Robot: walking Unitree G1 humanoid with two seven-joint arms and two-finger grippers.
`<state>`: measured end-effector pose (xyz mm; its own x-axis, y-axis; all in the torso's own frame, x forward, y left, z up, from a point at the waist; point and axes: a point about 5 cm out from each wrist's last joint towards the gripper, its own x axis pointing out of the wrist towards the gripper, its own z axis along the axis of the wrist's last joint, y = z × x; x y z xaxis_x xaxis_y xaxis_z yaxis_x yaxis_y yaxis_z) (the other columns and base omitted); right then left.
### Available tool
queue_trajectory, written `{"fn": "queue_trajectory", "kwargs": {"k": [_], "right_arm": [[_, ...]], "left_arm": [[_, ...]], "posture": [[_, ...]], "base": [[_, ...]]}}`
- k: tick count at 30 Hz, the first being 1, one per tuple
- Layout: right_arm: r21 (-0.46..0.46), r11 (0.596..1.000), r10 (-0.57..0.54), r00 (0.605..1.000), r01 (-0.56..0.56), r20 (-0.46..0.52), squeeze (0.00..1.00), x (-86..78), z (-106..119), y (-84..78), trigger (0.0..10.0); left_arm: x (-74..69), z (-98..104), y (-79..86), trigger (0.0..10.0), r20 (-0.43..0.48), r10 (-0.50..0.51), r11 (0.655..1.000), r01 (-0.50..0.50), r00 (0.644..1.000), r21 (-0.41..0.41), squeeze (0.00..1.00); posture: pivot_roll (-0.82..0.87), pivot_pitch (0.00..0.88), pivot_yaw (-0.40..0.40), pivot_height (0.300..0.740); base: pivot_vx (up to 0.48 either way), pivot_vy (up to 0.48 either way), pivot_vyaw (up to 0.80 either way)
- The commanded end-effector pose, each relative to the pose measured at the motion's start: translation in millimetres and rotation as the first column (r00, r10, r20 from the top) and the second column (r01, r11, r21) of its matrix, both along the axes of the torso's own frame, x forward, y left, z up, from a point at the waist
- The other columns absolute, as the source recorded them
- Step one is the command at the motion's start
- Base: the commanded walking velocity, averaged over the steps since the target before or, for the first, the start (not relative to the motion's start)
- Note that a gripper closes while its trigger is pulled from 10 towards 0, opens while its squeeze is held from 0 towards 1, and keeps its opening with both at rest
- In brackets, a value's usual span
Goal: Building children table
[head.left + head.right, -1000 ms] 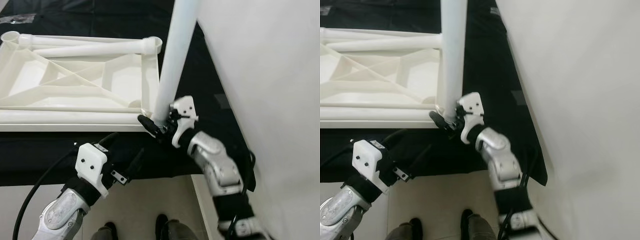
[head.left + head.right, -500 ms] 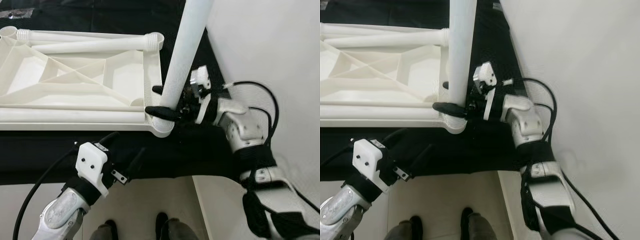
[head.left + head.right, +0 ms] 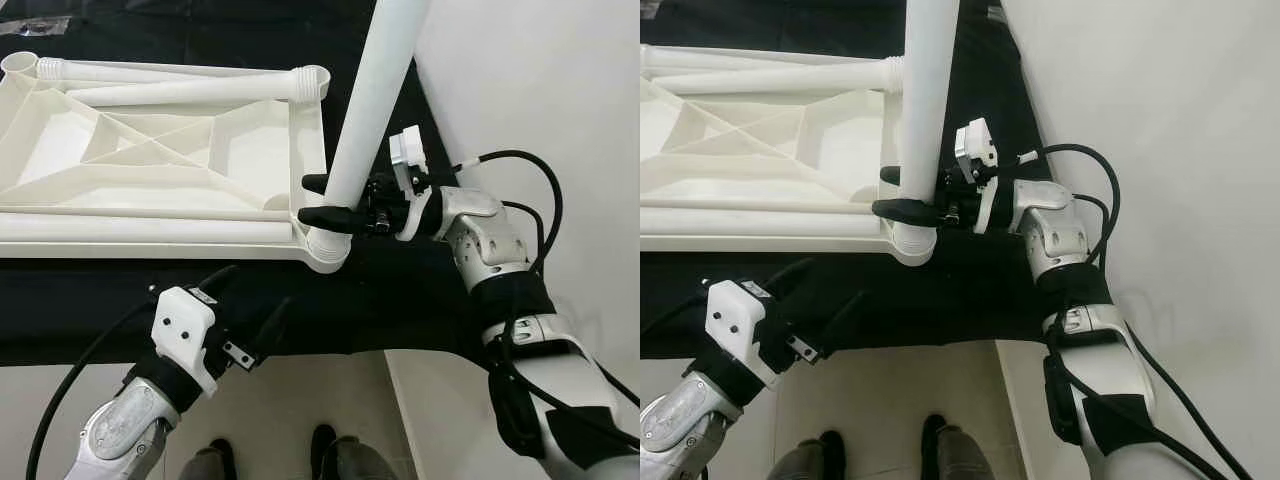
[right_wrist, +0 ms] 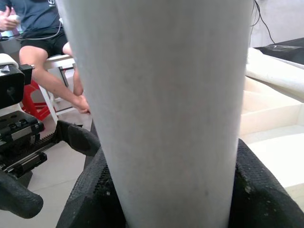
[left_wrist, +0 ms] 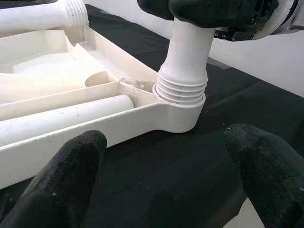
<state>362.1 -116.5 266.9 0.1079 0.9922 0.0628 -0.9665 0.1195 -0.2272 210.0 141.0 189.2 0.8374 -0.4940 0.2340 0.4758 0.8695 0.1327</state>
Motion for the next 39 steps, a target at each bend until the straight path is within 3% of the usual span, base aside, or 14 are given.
{"fn": "queue_trajectory", "kwargs": {"k": [1, 6, 7, 9, 11, 21, 22, 24, 25, 28, 29, 30, 31, 39], "right_arm": [[0.02, 1.0, 0.009, 0.998, -0.008, -0.054, 0.0, -1.9, -14.4, -6.9, 0.0], [-0.04, 0.971, -0.239, 0.968, 0.237, -0.074, 0.0, -3.1, -48.4, -3.2, 0.0], [-0.102, 0.905, -0.422, 0.902, 0.414, -0.089, 0.0, -3.3, -68.1, 0.9, 0.0], [-0.195, 0.596, -0.803, 0.573, 0.779, -0.166, 0.0, -18.5, -106.6, 7.7, 0.0], [-0.24, 0.545, -0.838, 0.507, 0.804, -0.202, 0.0, -46.0, -122.9, 23.2, 0.0], [-0.158, 0.629, -0.777, 0.62, 0.761, -0.106, 0.0, -32.7, -104.7, 38.4, 0.0], [-0.119, 0.648, -0.762, 0.639, 0.752, -0.106, 0.0, -30.7, -95.2, 41.4, 10.0], [-0.101, 0.653, -0.757, 0.644, 0.751, -0.113, 0.0, -31.8, -89.2, 44.1, 10.0], [-0.072, 0.684, -0.728, 0.673, 0.726, -0.13, 1.0, -31.7, -81.1, 46.4, 10.0], [0.007, 0.807, -0.587, 0.802, 0.591, -0.111, 1.0, -32.3, -57.5, 49.3, 10.0], [0.024, 0.853, -0.517, 0.851, 0.521, -0.091, 0.44, -31.1, -50.3, 47.2, 10.0], [0.024, 0.853, -0.517, 0.851, 0.521, -0.091, 0.44, -31.1, -50.3, 47.2, 10.0], [0.033, 0.889, -0.454, 0.889, 0.457, -0.062, 0.0, -30.3, -44.0, 44.5, 10.0], [-0.057, 0.997, -0.047, 0.998, 0.05, 0.052, 0.0, -31.4, -23.1, 35.8, 10.0]], "left_arm": [[-3.1, -4.6, -2.7, 10.0, -0.021, -0.02, 1.0, 0.02, 1.0, 0.014, 0.0], [-2.9, -4.9, -1.7, 10.0, -0.021, -0.016, 1.0, 0.017, 1.0, 0.012, 0.0], [-2.7, -5.0, -1.2, 10.0, -0.021, -0.014, 1.0, 0.014, 1.0, 0.009, 0.0], [-0.9, -5.7, -1.3, 10.0, -0.025, -0.011, 1.0, 0.011, 1.0, 0.017, 0.0], [0.6, -6.0, -3.2, 10.0, -0.027, -0.017, 1.0, 0.017, 0.999, 0.012, 0.0], [3.0, -7.5, -5.0, 10.0, -0.031, -0.022, 1.0, 0.022, 0.999, 0.008, 0.0], [3.8, -6.8, -4.1, 10.0, -0.027, -0.018, 1.0, 0.019, 0.999, 0.013, 0.0], [4.2, -6.4, -3.5, 10.0, -0.025, -0.016, 1.0, 0.017, 1.0, 0.014, 0.0], [4.4, -6.2, -3.3, 10.0, -0.024, -0.014, 1.0, 0.015, 1.0, 0.016, 0.0], [4.9, -5.8, -3.4, 10.0, -0.021, -0.012, 1.0, 0.013, 1.0, 0.016, 0.0], [4.9, -5.6, -3.6, 10.0, -0.021, -0.012, 1.0, 0.012, 1.0, 0.015, 0.0], [4.9, -5.6, -3.6, 10.0, -0.021, -0.012, 1.0, 0.012, 1.0, 0.015, 0.0], [5.0, -5.5, -3.9, 10.0, -0.02, -0.011, 1.0, 0.011, 1.0, 0.015, 0.0], [4.2, -5.4, -2.2, 10.0, -0.018, -0.001, 1.0, 0.001, 1.0, 0.016, 0.0]], "posture": [[0.13, 0.287, -0.125, 0.74], [0.1, 0.293, -0.138, 0.74], [0.1, 0.294, -0.137, 0.74], [0.08, 0.304, -0.123, 0.74], [0.08, 0.303, -0.114, 0.74], [0.07, 0.29, -0.114, 0.74], [0.07, 0.288, -0.112, 0.74], [0.07, 0.288, -0.112, 0.74], [0.08, 0.286, -0.113, 0.74], [0.08, 0.286, -0.114, 0.74], [0.08, 0.286, -0.115, 0.74], [0.08, 0.286, -0.115, 0.74], [0.08, 0.286, -0.12, 0.74], [0.09, 0.286, -0.128, 0.74]], "base": [[0.0, 0.0, 0.0], [0.0, 0.0, 0.0], [0.0, 0.0, 0.0], [0.0, 0.0, 0.0], [0.0, 0.0, 0.0], [0.0, 0.0, 0.0], [0.0, 0.0, 0.0], [0.0, 0.0, 0.0], [0.0, 0.0, 0.0], [0.0, 0.0, 0.0], [0.0, 0.0, 0.0], [0.0, 0.0, 0.0], [0.0, 0.0, 0.0], [0.0, 0.0, 0.0]]}}
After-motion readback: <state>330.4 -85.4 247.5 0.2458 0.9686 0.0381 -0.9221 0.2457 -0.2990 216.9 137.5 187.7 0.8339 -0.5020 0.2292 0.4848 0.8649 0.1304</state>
